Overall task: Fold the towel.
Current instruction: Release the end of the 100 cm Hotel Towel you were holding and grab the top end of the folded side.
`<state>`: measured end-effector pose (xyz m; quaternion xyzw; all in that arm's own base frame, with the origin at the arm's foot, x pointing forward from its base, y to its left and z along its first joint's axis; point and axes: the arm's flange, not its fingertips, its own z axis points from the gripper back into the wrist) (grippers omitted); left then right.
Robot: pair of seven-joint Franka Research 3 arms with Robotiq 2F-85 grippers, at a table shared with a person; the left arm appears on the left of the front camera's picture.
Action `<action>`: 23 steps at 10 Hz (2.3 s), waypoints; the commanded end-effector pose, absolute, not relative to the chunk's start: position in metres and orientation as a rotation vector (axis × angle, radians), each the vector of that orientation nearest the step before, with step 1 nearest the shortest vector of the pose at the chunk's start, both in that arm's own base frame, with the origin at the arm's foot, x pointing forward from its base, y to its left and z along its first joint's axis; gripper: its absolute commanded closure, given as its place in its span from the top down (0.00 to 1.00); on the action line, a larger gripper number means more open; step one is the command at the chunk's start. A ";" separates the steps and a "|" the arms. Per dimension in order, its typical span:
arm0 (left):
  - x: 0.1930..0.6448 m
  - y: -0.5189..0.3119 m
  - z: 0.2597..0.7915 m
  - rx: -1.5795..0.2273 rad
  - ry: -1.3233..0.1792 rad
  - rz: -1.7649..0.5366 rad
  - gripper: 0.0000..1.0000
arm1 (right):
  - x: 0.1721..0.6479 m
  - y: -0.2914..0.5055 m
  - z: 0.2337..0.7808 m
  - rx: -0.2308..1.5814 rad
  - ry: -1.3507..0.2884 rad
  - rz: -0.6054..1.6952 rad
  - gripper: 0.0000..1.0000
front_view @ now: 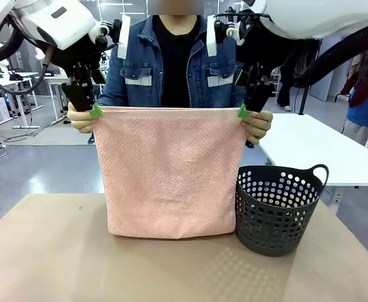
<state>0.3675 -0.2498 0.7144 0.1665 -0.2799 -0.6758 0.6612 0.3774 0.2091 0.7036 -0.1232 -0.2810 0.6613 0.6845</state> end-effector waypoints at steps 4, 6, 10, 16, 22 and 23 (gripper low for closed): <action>0.392 -0.262 0.711 0.407 -0.593 -1.538 1.00 | 0.407 0.219 0.698 -0.289 -0.559 1.497 1.00; 0.410 -0.264 0.722 0.363 -0.547 -1.555 1.00 | 0.423 0.224 0.705 -0.249 -0.522 1.502 1.00; 0.441 -0.271 0.715 0.290 -0.433 -1.575 1.00 | 0.447 0.230 0.698 -0.199 -0.440 1.503 1.00; 0.449 -0.268 0.705 0.256 -0.363 -1.592 0.00 | 0.457 0.232 0.689 -0.184 -0.360 1.511 0.00; 0.443 -0.266 0.700 0.250 -0.356 -1.597 0.00 | 0.452 0.232 0.686 -0.197 -0.359 1.510 0.00; 0.442 -0.265 0.699 0.250 -0.357 -1.595 0.00 | 0.451 0.232 0.686 -0.200 -0.359 1.510 0.00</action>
